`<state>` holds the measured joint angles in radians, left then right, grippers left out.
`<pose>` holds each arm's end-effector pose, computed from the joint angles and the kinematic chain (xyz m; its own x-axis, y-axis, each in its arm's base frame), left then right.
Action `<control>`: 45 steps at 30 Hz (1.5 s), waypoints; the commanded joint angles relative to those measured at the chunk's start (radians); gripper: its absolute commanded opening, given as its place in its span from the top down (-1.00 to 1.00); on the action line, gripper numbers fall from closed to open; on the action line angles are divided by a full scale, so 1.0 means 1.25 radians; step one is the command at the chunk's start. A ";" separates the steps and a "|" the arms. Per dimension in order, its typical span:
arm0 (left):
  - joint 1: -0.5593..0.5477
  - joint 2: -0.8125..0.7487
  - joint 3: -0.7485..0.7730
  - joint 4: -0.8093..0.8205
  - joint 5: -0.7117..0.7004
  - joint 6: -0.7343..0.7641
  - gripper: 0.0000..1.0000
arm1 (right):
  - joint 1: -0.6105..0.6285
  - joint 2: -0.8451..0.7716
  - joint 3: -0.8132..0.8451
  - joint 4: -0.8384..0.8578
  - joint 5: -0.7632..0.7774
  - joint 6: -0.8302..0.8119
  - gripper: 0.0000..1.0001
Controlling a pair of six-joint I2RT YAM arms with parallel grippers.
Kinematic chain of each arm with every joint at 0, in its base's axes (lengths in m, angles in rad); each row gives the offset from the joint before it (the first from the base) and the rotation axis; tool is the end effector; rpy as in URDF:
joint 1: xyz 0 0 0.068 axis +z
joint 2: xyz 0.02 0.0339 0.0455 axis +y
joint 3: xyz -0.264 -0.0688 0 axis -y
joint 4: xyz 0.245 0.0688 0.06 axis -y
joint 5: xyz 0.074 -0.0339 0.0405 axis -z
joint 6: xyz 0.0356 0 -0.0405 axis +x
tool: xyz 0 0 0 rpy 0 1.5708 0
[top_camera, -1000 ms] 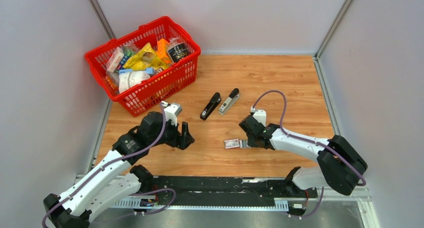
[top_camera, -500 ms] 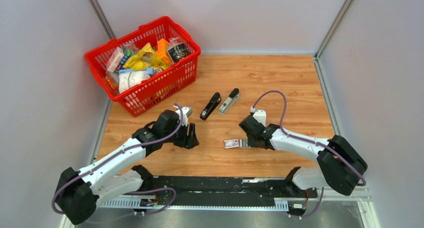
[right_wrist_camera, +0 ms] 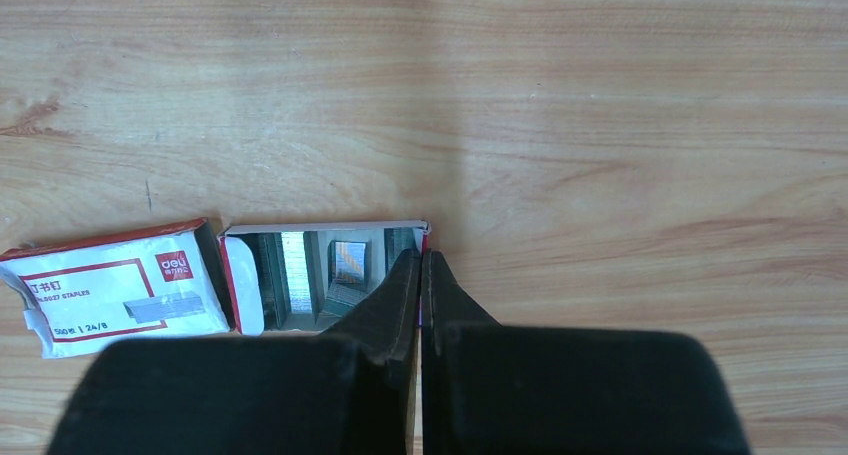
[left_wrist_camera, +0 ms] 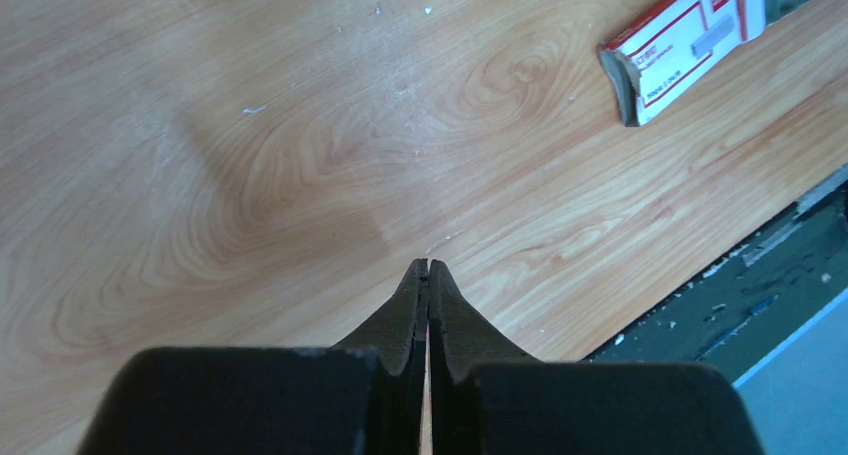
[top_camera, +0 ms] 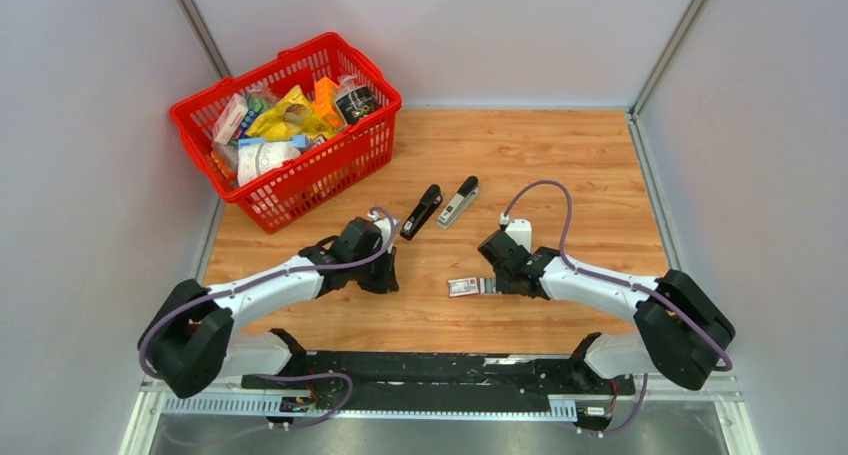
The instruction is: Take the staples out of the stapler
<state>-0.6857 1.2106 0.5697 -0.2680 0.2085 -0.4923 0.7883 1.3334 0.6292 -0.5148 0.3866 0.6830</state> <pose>0.1703 -0.1489 0.1763 -0.8774 0.1204 -0.4644 0.3441 0.8324 -0.4344 0.1649 0.1468 0.1568 -0.8701 -0.0461 -0.4907 -0.0207 0.9982 -0.0571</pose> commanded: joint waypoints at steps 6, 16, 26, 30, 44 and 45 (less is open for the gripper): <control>-0.067 0.146 0.077 0.090 0.001 -0.018 1.00 | -0.004 -0.003 0.007 0.038 0.007 -0.029 1.00; -0.112 0.246 0.134 0.119 -0.007 -0.059 1.00 | -0.004 0.001 0.007 0.055 -0.011 -0.049 1.00; -0.144 0.310 0.160 0.162 -0.006 -0.097 1.00 | -0.005 0.000 0.003 0.073 -0.011 -0.074 1.00; -0.150 0.335 0.174 0.170 -0.008 -0.101 1.00 | -0.005 0.001 0.003 0.074 -0.014 -0.076 1.00; -0.161 0.388 0.197 0.186 -0.008 -0.107 1.00 | -0.005 0.012 -0.004 0.096 -0.031 -0.087 1.00; -0.161 0.392 0.198 0.187 -0.010 -0.107 1.00 | -0.005 0.014 -0.004 0.098 -0.032 -0.091 1.00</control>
<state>-0.8776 1.6684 0.7994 -0.0269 0.2089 -0.6247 0.7883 1.3411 0.6250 -0.4419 0.3523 0.5930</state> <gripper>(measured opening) 0.006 0.006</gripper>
